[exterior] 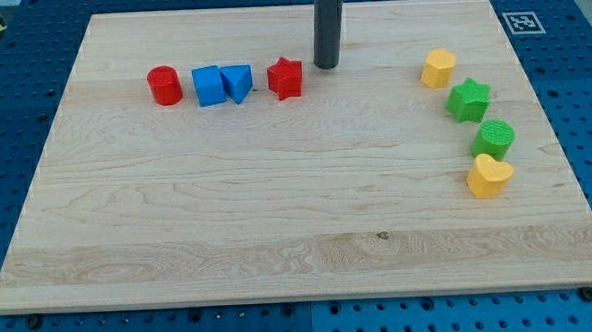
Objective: Slide the yellow hexagon to the center right a bit
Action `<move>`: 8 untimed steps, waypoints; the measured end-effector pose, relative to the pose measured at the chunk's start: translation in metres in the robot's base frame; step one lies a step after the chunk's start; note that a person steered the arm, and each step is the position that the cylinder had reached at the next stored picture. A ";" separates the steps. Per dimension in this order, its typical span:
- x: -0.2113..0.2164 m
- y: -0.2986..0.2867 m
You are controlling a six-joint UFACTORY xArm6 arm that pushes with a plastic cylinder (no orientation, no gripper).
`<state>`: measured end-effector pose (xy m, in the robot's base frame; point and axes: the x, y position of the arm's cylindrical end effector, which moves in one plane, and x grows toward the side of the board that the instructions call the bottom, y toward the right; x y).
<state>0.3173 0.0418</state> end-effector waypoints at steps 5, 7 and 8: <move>0.031 0.143; 0.061 0.165; 0.067 0.165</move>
